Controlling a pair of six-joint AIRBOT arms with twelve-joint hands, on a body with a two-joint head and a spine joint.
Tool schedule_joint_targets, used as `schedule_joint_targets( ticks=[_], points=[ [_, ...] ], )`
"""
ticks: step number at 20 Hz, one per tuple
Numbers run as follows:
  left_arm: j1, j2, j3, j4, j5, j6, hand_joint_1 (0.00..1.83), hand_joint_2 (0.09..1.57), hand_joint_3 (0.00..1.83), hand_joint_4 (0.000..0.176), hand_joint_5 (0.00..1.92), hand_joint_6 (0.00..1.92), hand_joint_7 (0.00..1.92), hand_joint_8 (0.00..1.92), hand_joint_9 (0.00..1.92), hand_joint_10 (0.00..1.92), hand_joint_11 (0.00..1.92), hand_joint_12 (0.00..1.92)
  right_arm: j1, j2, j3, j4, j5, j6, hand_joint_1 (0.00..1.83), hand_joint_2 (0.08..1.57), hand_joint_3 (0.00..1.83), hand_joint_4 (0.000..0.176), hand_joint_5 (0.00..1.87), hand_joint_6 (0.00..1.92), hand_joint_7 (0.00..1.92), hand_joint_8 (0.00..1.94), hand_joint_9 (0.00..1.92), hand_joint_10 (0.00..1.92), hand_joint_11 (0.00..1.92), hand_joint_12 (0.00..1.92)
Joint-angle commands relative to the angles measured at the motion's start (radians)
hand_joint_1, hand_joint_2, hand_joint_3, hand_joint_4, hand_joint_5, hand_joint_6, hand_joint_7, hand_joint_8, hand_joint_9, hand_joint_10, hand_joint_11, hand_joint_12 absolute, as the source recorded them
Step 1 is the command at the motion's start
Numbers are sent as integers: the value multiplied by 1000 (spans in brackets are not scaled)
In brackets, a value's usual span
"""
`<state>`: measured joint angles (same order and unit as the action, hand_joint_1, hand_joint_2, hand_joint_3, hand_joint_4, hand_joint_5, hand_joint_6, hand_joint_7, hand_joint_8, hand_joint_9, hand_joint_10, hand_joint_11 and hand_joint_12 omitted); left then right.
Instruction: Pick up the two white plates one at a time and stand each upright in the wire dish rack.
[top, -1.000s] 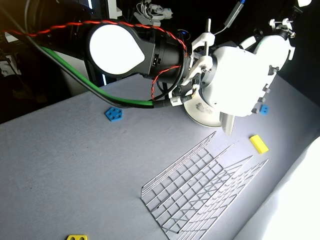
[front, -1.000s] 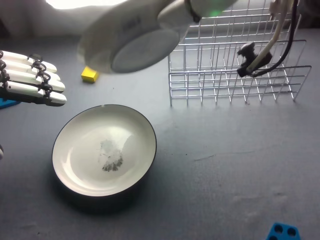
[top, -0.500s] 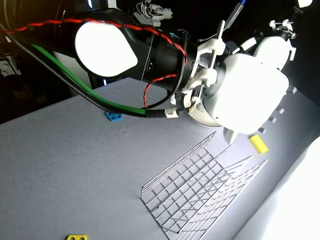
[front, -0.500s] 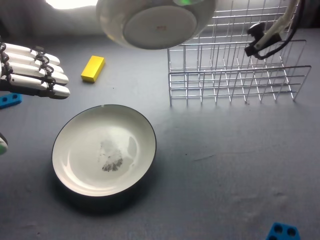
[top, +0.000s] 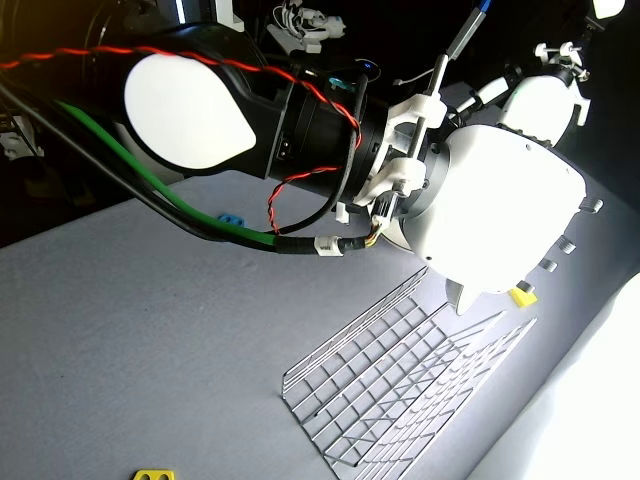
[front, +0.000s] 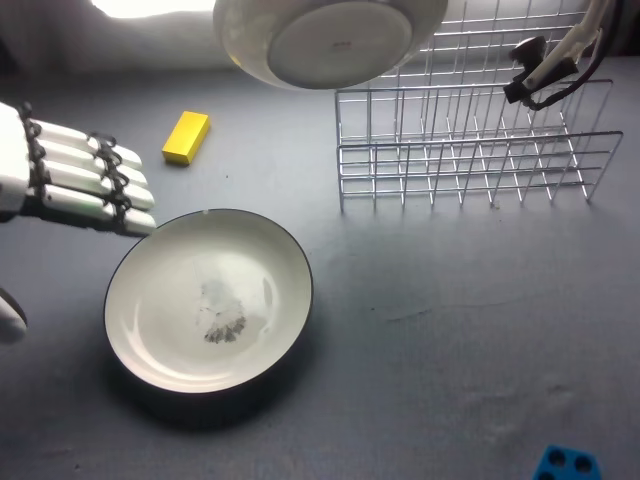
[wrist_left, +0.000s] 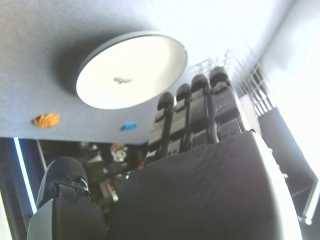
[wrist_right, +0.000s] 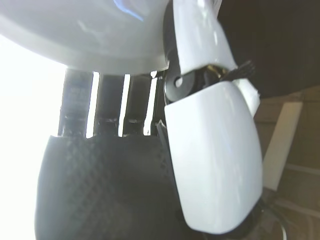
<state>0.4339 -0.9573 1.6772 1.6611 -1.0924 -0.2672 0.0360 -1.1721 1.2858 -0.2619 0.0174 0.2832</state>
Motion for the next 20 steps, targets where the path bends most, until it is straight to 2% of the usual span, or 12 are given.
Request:
schedule_joint_targets(
  ticks=[1,3,12,18,20],
  points=[
    [9,3,-8,-64,-26,4,0,1012,0,0,71,6,32,7,12,4,0,0,10,8,8,27,144,18,1376,1109,0,0,922,1065,976,905,964,1122,811,1128],
    [42,-6,-20,-64,-15,13,0,1012,0,0,58,0,19,1,0,0,0,0,-2,9,19,27,146,18,1382,1088,0,0,971,993,1022,818,1007,1066,840,1122],
    [123,-46,-22,-64,45,13,0,1002,0,0,62,7,22,6,0,0,0,0,-27,30,54,42,165,19,1385,1080,0,0,984,963,1053,782,1008,1057,872,1093],
    [130,-54,-25,-64,60,12,0,1006,0,0,68,6,24,4,0,0,0,0,-29,57,69,48,165,40,1381,1092,2,0,945,1013,1009,863,1004,1068,857,1083],
    [130,-54,-24,-64,61,12,0,1005,0,0,81,10,38,8,12,5,0,0,-37,64,76,48,165,44,1382,1089,0,0,957,1009,1028,825,1002,1066,862,1088]
  ],
)
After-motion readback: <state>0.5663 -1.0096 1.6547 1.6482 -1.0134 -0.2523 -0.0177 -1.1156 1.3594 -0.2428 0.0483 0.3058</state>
